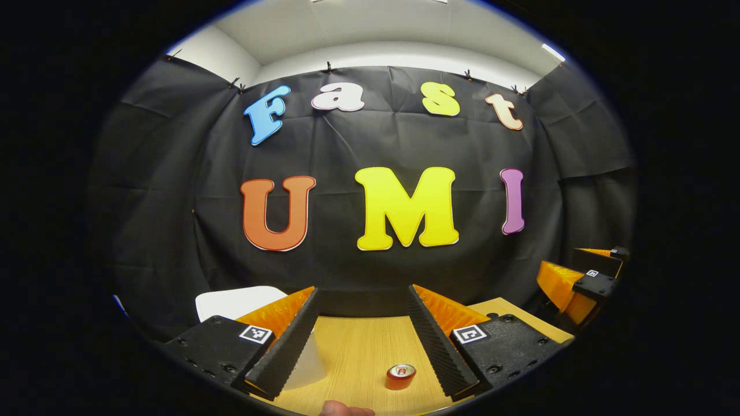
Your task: Press the lid of the desktop garbage bin to open it, pick up the crumpled paper on the desktop and throw it into the bin, then pick up the pop can on the desktop and drop it into the bin, and finally close the garbage bin lid.
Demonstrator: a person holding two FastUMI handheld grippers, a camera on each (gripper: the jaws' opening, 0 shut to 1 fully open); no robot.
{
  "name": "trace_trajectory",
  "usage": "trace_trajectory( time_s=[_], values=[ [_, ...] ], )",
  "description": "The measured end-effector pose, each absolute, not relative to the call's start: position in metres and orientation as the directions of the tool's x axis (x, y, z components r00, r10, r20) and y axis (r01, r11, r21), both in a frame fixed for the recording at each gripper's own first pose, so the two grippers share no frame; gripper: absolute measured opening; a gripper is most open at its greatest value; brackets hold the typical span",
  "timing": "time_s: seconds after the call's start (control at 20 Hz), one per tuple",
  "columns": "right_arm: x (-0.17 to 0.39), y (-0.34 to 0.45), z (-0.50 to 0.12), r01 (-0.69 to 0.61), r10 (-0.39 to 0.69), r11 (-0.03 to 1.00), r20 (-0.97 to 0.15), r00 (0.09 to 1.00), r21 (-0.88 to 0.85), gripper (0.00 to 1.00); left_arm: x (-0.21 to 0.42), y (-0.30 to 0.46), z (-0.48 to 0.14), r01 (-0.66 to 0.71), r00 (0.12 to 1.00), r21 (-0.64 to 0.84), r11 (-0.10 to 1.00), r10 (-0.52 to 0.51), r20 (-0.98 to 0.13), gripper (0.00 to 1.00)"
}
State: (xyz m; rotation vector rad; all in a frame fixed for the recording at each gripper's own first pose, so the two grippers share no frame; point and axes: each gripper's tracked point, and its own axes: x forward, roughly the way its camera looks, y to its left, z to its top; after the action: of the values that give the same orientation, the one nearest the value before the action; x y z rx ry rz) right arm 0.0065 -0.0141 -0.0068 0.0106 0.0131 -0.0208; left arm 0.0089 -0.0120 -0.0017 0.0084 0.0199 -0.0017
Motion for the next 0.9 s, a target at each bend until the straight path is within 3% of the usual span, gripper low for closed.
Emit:
trace_trajectory(
  time_s=[0.4,0.9],
  values=[
    [0.011,-0.018,-0.008,0.020,-0.020,1.000,-0.015,1.000,0.006,0.94,0.019,-0.008,0.005,-0.013,1.000,0.016,1.000,0.013,-0.006,0.98],
    [0.011,-0.034,-0.012,0.036,-0.036,0.999,-0.032,0.999,-0.006,0.94,0.039,0.036,0.015,-0.108,0.994,0.018,0.994,0.108,0.002,0.97]
  ],
)
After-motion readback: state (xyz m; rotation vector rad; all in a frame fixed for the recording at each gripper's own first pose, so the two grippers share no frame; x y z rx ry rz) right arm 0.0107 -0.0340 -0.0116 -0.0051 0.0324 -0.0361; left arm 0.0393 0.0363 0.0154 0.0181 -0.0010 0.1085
